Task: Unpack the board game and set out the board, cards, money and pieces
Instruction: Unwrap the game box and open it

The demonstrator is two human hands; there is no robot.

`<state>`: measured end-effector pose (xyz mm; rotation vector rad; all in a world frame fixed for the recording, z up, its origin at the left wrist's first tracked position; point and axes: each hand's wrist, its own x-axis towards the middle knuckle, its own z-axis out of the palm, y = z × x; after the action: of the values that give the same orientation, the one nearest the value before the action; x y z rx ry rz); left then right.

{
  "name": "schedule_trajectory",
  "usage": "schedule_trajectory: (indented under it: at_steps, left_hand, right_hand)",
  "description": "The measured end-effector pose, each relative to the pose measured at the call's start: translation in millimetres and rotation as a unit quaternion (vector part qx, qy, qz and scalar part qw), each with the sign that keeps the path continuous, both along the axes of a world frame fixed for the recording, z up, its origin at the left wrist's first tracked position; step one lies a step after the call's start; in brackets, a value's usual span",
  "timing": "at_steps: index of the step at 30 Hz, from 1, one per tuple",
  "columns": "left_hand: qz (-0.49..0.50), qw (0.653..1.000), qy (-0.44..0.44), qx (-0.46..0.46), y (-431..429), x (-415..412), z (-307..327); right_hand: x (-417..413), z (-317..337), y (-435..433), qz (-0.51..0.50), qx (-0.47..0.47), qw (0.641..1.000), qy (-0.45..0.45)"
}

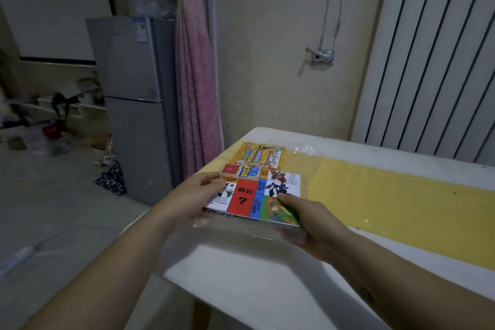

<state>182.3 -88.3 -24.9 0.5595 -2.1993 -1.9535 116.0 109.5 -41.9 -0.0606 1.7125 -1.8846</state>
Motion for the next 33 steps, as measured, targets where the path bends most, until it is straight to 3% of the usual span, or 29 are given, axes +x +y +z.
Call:
schedule_trajectory:
  at_steps: [3, 8, 13, 19, 23, 29, 33]
  left_hand:
    - [0.035, 0.997, -0.004, -0.063, -11.8, 14.1, -15.8]
    - [0.072, 0.965, -0.005, -0.251, -23.3, 30.7, -32.8]
    - [0.085, 0.939, -0.004, -0.333, -24.0, 27.3, -37.4]
    - [0.094, 0.909, -0.087, -0.397, -40.3, 9.9, -58.8]
    - [0.127, 0.914, -0.043, -0.383, -30.0, 10.7, -49.8]
    - [0.171, 0.939, 0.194, -0.228, 6.0, 15.4, 0.1]
    - [0.146, 0.932, 0.286, -0.167, 40.1, 13.0, 35.1]
  right_hand:
    - [14.6, -7.1, -15.2, 0.023, 0.052, 0.998, 0.032]
    - [26.2, -9.9, -24.5, 0.044, 0.129, 0.988, 0.074]
    - [26.9, -1.9, -18.9, 0.071, 0.2, 0.965, 0.155]
    - [26.7, -2.9, -13.4, 0.118, 0.209, 0.948, 0.207]
    - [24.8, -0.5, -10.8, 0.119, 0.18, 0.96, 0.177]
    - [22.4, 16.9, 2.0, 0.075, 0.065, 0.971, 0.22]
    - [19.0, 45.1, 25.6, 0.019, -0.023, 0.97, 0.241]
